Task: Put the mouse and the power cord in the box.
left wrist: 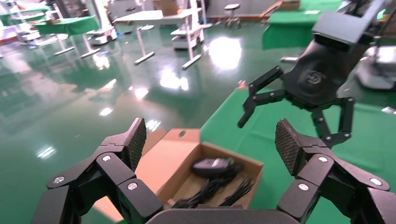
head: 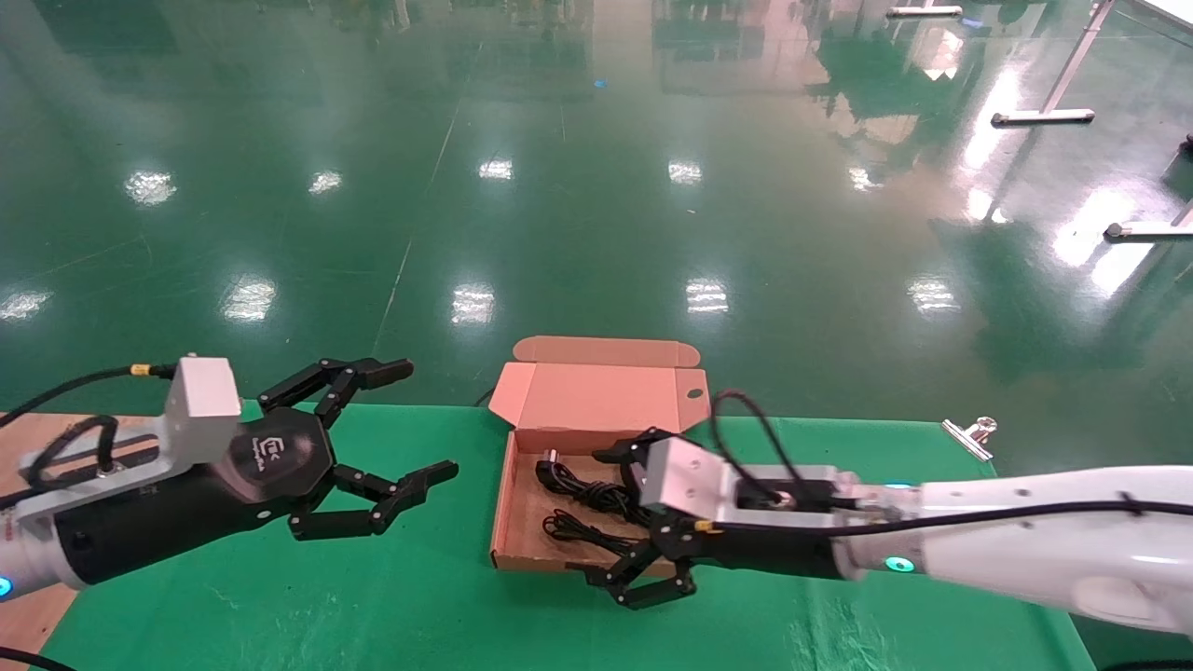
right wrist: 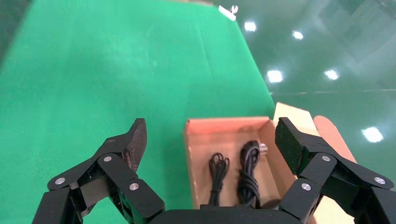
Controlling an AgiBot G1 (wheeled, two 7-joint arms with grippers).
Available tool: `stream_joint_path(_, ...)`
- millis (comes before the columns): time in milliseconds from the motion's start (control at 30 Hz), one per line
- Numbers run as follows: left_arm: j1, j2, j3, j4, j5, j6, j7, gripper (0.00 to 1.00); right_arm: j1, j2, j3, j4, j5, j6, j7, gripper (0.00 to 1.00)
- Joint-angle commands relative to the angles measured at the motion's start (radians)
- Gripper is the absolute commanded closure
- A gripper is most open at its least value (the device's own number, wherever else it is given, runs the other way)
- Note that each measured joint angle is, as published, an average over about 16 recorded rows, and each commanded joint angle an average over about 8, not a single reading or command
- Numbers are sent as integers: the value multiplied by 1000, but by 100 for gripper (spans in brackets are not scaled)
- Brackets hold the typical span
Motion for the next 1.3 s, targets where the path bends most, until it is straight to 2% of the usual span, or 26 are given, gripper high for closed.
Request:
stream_joint_path(33, 10, -11, -18, -41, 4, 7, -37, 0, -16, 25, 26, 24, 26, -24, 22, 0)
stream_joint_path(1000, 162, -164, -281, -638, 66, 103, -562, 0, -243, 392, 406, 376, 403, -373, 345, 0)
stream_joint_path(1300, 182, -185, -320, -733, 74, 116, -632, 0, -281, 452, 469, 435, 468, -432, 390, 0)
